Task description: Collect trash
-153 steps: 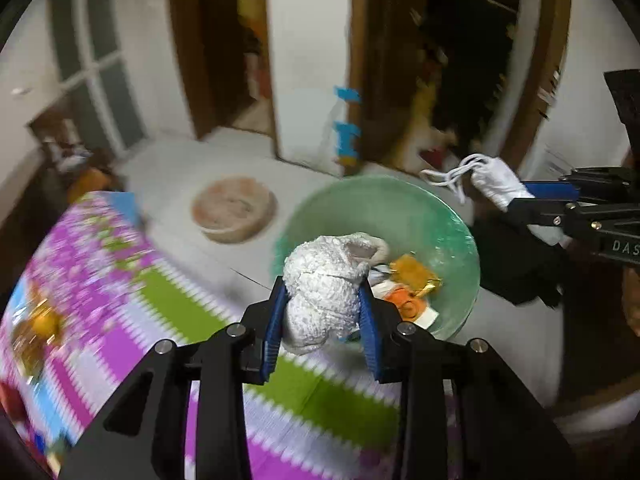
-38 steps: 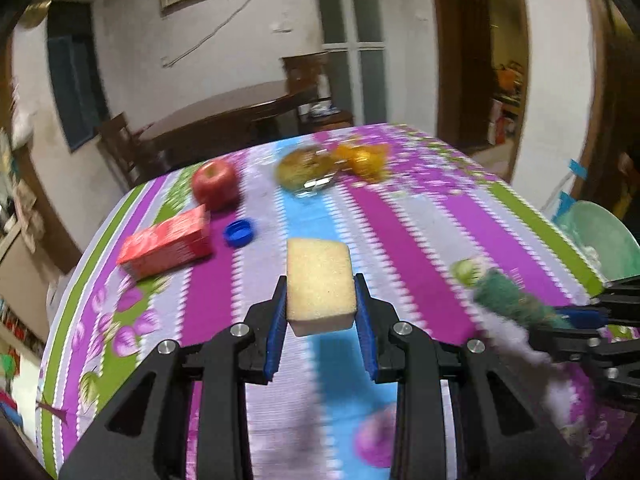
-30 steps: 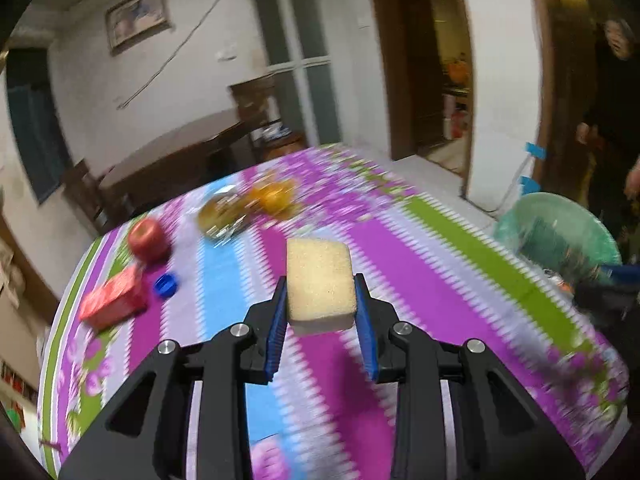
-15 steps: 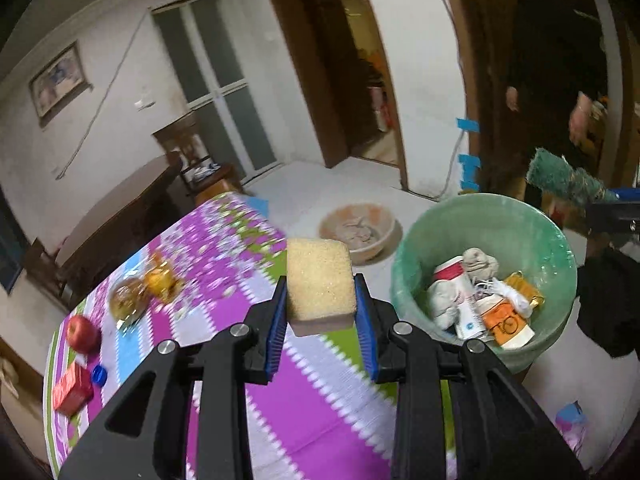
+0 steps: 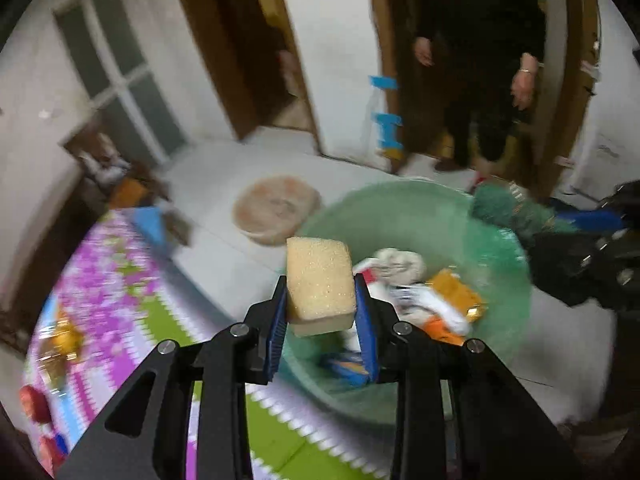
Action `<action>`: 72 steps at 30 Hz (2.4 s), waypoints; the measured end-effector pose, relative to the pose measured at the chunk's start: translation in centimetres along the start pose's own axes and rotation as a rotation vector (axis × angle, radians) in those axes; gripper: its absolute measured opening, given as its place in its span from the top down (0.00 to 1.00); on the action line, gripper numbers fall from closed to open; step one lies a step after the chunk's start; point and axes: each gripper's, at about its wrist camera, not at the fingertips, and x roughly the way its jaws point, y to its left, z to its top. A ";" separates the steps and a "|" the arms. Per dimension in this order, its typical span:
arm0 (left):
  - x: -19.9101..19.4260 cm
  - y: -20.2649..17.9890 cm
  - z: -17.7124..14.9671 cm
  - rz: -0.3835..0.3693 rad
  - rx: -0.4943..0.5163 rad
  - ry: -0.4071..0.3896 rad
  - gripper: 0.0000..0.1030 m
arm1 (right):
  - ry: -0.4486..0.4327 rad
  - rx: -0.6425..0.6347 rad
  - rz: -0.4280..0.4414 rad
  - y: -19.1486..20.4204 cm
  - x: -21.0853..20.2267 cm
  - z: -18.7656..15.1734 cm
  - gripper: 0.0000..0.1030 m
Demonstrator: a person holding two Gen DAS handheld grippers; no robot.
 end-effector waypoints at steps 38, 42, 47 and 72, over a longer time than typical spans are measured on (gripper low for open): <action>-11.0 -3.7 -8.3 0.091 -0.019 -0.381 0.05 | -0.577 0.222 -0.229 1.8 -10.6 -13.1 0.05; -12.6 -4.6 -10.2 0.151 0.008 -0.397 0.05 | -0.719 0.210 -0.294 3.4 -13.1 -16.8 0.05; -14.9 -4.1 -12.5 0.044 -0.043 -0.408 0.05 | -0.819 0.160 -0.409 6.1 -15.0 -21.0 0.05; -17.6 -4.5 -18.4 0.025 -0.086 -0.451 0.05 | -0.777 0.104 -0.425 9.5 -15.9 -25.1 0.05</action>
